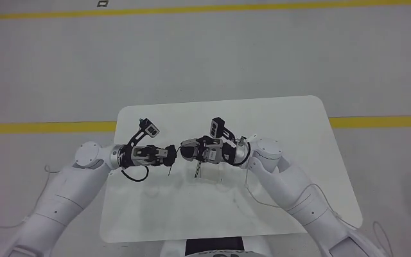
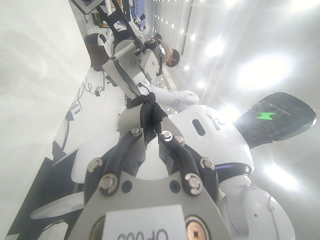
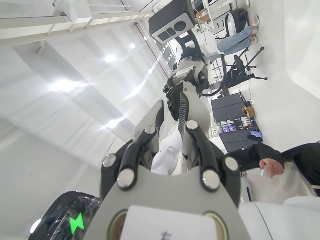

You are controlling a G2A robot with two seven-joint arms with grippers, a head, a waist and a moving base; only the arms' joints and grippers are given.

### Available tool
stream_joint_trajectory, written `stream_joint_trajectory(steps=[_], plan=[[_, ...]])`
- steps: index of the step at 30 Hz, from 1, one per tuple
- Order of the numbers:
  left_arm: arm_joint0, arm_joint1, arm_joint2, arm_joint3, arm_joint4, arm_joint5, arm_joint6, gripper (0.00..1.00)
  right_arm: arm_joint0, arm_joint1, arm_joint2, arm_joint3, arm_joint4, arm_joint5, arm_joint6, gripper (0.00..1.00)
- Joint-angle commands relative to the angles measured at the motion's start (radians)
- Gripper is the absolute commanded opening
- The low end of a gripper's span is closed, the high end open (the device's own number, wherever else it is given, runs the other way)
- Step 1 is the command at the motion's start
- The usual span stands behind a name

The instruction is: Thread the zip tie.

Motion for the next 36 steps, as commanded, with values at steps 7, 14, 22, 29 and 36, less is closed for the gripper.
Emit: stream_joint_trajectory(steps=[7,14,22,29,36], plan=[[0.0,0.0,0.0,0.0,0.0,0.0,0.0,0.0,0.003,-0.002,-0.002,0.006,0.007,-0.003,0.004,0.15],[0.0,0.0,0.0,0.0,0.0,0.0,0.0,0.0,0.013,-0.005,-0.012,0.013,0.009,-0.002,0.008,0.14],[0.0,0.0,0.0,0.0,0.0,0.0,0.0,0.0,0.018,-0.007,-0.016,0.02,0.011,-0.004,0.01,0.01],[0.0,0.0,0.0,0.0,0.0,0.0,0.0,0.0,0.018,-0.008,-0.016,0.023,0.011,-0.009,0.009,0.0],[0.0,0.0,0.0,0.0,0.0,0.0,0.0,1.0,0.014,-0.007,-0.011,0.017,-0.005,-0.022,-0.002,0.0]])
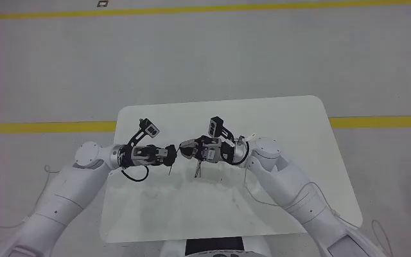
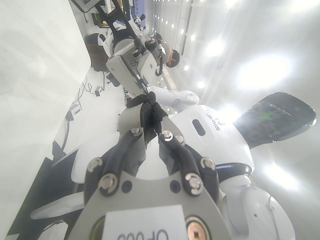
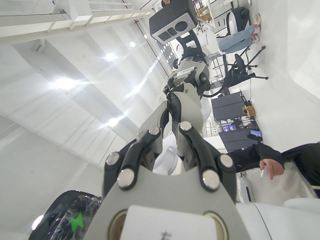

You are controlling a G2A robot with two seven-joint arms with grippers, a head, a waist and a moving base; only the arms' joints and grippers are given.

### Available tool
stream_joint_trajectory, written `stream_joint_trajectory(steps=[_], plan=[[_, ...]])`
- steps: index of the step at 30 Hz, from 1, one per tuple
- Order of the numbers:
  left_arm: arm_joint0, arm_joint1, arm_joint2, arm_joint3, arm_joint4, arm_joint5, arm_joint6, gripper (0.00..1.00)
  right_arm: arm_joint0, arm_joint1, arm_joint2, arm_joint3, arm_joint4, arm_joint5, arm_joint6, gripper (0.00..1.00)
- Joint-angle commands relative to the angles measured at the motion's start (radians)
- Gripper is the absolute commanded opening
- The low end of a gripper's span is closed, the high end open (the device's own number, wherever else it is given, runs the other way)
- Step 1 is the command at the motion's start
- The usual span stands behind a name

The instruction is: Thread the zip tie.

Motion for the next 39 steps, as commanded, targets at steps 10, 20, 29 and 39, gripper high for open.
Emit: stream_joint_trajectory(steps=[10,20,29,39], plan=[[0.0,0.0,0.0,0.0,0.0,0.0,0.0,1.0,-0.045,0.012,0.053,-0.045,-0.016,-0.057,-0.035,0.0],[0.0,0.0,0.0,0.0,0.0,0.0,0.0,1.0,-0.116,0.024,0.113,-0.126,-0.091,-0.182,-0.14,0.0],[0.0,0.0,0.0,0.0,0.0,0.0,0.0,1.0,-0.122,0.024,0.114,-0.138,-0.124,-0.197,-0.18,0.0],[0.053,-0.042,-0.062,-0.033,-0.04,0.0,0.101,1.0,-0.187,0.014,0.098,-0.184,-0.155,-0.37,-0.273,0.0]])
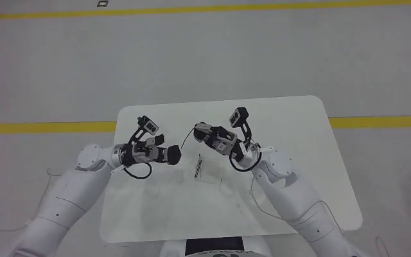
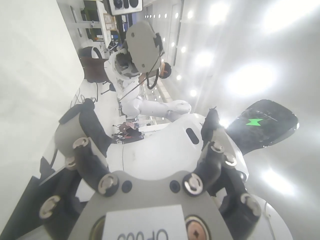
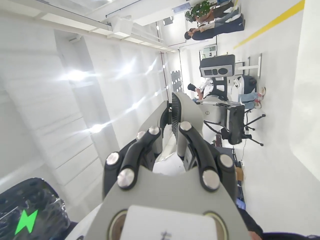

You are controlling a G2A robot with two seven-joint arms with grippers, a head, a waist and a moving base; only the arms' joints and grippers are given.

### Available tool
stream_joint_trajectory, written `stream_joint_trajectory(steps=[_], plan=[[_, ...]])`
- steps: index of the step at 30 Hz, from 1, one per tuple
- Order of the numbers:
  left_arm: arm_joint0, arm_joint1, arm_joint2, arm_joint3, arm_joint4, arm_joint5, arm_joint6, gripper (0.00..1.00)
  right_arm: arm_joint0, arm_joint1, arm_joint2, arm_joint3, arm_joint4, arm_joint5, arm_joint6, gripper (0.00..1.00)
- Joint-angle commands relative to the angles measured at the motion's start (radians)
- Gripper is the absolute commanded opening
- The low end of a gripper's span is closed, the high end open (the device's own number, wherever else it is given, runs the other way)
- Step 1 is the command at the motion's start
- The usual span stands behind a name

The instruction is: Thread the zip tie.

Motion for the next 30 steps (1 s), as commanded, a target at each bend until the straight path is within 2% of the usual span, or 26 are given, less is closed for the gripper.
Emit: stream_joint_trajectory(steps=[1,4,6,13,14,18,22,30], plan=[[0.012,-0.017,-0.025,-0.003,0.008,0.0,0.02,1.0,-0.013,-0.002,-0.006,-0.004,-0.017,-0.036,-0.028,0.0],[0.029,-0.049,-0.068,-0.006,0.081,0.0,0.095,1.0,-0.037,-0.007,-0.018,-0.019,-0.039,-0.086,-0.076,0.0],[0.029,-0.049,-0.068,-0.006,0.081,0.0,0.095,1.0,-0.045,-0.008,-0.021,-0.027,-0.068,-0.116,-0.092,0.0],[0.029,-0.049,-0.068,-0.006,0.081,0.0,0.095,1.0,-0.045,-0.008,-0.021,-0.027,-0.068,-0.116,-0.092,0.0],[0.029,-0.049,-0.068,-0.006,0.081,0.0,0.095,1.0,-0.045,-0.007,-0.022,-0.029,-0.094,-0.115,-0.102,0.0],[0.043,-0.055,-0.062,-0.024,0.12,0.0,0.151,1.0,-0.056,-0.013,-0.041,-0.046,-0.141,-0.129,-0.163,0.0],[0.054,-0.073,-0.073,-0.035,0.151,0.0,0.208,1.0,-0.063,-0.026,-0.069,-0.044,-0.139,-0.169,-0.23,0.0],[0.07,-0.127,-0.107,-0.053,0.248,0.0,0.282,1.0,-0.06,-0.051,-0.113,-0.015,-0.132,-0.211,-0.346,0.0]])
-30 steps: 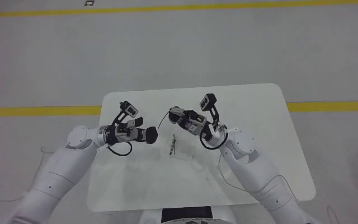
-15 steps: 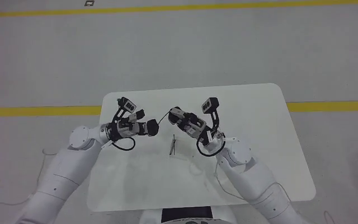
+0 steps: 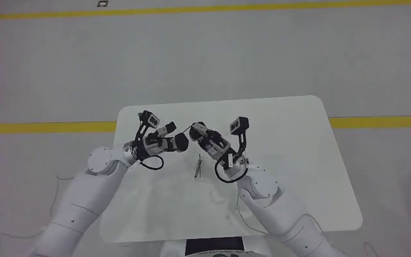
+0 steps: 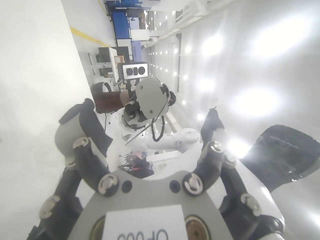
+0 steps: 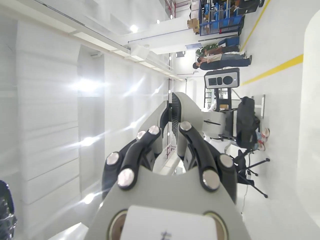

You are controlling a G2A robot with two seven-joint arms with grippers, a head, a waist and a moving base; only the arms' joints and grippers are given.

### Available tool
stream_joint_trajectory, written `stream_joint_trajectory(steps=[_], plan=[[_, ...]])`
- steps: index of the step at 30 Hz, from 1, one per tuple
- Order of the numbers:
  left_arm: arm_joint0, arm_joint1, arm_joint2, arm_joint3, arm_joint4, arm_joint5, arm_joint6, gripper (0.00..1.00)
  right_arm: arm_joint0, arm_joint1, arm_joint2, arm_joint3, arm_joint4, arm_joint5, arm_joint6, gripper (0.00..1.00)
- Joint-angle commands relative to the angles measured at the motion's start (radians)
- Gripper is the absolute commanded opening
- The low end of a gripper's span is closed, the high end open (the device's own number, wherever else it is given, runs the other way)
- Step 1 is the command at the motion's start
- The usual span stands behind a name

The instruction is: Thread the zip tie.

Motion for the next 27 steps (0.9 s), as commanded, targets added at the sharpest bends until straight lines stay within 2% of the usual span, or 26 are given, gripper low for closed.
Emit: stream_joint_trajectory(steps=[1,5,12,15,17,27], plan=[[0.007,-0.014,-0.008,0.0,0.019,0.0,0.011,1.0,0.0,-0.005,-0.006,0.005,0.015,-0.01,-0.015,0.0],[0.021,-0.044,-0.035,-0.002,0.035,0.0,0.021,1.0,0.007,-0.013,-0.015,0.02,0.031,-0.006,-0.02,0.0],[0.021,-0.044,-0.035,-0.002,0.035,0.0,0.021,1.0,0.008,-0.013,-0.012,0.022,0.022,-0.007,-0.023,0.0],[0.026,-0.045,-0.027,-0.008,0.066,0.005,0.061,1.0,-0.002,-0.015,-0.01,0.011,0.012,0.004,-0.041,0.0],[0.029,-0.046,-0.021,-0.008,0.063,0.005,0.063,1.0,-0.009,-0.019,-0.01,0.006,0.025,0.001,-0.051,0.0],[0.021,-0.054,-0.011,-0.003,0.043,0.0,0.044,1.0,-0.007,-0.036,-0.022,0.021,0.051,0.011,-0.093,0.0]])
